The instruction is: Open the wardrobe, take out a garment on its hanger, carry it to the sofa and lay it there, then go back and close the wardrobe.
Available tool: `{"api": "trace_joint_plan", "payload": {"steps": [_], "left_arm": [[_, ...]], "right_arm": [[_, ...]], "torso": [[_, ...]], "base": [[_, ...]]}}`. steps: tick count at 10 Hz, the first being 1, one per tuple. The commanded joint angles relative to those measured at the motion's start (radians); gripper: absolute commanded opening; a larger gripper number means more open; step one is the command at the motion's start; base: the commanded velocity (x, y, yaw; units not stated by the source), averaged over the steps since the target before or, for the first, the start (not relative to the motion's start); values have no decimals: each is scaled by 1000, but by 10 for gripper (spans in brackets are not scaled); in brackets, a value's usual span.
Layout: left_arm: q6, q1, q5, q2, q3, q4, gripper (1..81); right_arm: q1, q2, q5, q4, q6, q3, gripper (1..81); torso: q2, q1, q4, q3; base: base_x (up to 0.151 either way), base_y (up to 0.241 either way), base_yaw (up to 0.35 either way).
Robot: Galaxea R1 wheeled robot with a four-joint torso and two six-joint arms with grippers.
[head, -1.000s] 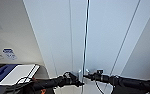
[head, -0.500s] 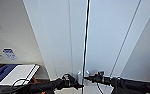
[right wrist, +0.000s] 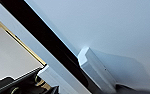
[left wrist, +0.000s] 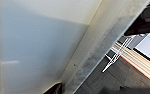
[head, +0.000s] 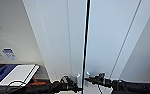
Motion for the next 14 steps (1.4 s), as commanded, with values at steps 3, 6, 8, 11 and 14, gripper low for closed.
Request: {"api": "trace_joint_plan", "payload": {"steps": [3,6,8,11,14], "left_arm": [[7,-122,-54,51,191,-28,811],[7,-122,-54,45,212,-28,811],[7,-118,-55,26,237,-28,811],[9,-99,-55,-6,286,-25,811],[9,-70,-78,-29,304,-13,811]], "right_arm": [[77,47,-124,-14,19,166,811],[73,97,-127,-26,19,162,811],[61,101,-128,-34,19,171,811],[35,73,-129,-51,19,205,811],[10,44,-129,-69,19,237,811]], "torso": [[0,0,0,0],[0,0,0,0],[0,0,0,0],[0,0,0,0],[0,0,0,0]], "base": [[0,0,0],[0,0,0],[0,0,0],[0,0,0],[0,0,0]]}}
